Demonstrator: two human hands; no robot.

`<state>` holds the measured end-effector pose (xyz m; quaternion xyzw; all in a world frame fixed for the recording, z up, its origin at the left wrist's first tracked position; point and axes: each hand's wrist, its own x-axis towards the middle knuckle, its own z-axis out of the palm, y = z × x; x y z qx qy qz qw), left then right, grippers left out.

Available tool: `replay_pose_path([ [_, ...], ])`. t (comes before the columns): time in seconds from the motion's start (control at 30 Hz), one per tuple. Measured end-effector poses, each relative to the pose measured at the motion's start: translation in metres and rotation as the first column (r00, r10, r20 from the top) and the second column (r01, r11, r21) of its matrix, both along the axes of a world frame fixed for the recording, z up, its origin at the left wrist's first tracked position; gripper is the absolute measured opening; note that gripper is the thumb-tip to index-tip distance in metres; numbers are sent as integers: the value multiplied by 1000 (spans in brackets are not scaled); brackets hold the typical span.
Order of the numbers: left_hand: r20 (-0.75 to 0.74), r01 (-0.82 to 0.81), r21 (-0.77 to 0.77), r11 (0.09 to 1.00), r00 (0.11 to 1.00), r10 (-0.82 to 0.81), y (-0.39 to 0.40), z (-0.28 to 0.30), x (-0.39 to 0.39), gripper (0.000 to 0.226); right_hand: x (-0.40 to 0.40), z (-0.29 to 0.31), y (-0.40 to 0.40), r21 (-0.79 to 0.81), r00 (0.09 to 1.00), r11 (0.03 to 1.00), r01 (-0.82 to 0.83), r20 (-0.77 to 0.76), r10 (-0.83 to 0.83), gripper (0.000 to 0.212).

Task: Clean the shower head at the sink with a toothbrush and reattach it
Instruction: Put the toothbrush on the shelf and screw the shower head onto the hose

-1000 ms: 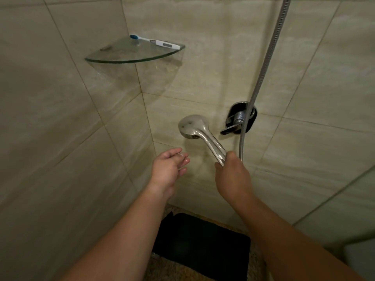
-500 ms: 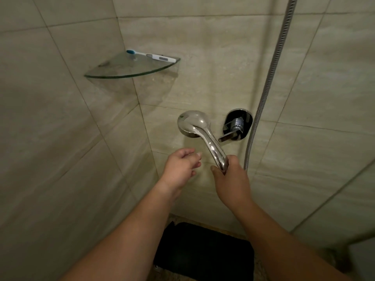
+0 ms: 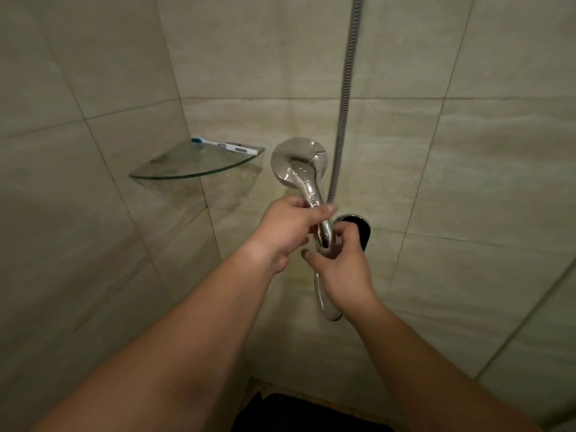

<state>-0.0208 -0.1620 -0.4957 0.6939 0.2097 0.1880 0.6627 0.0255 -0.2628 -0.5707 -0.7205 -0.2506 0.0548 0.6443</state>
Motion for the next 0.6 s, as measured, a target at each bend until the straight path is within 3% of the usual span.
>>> replay_pose_path([
  [0.13,29,-165,37,986,986,164,-3,-4,12,26,0,-5,3,-66,988,997,-37,149,46,52],
  [0.23,9,-224,154,962,974,225,1,-8,12,26,5,-3,4,-96,988,992,-82,122,93,51],
  [0.3,-1,-186,164,969,982,189,8,-5,10,23,6,2,4,-27,979,980,-198,-48,197,48],
  [0.4,-7,-70,173,982,997,72,20,2,5,21,14,14,7,141,864,908,-396,-277,420,37],
  [0.5,12,58,202,978,998,-61,32,13,1,27,24,29,11,110,777,830,-548,-301,553,28],
  [0.6,63,134,172,976,987,-147,48,23,3,33,32,40,20,79,771,818,-569,-294,565,24],
])
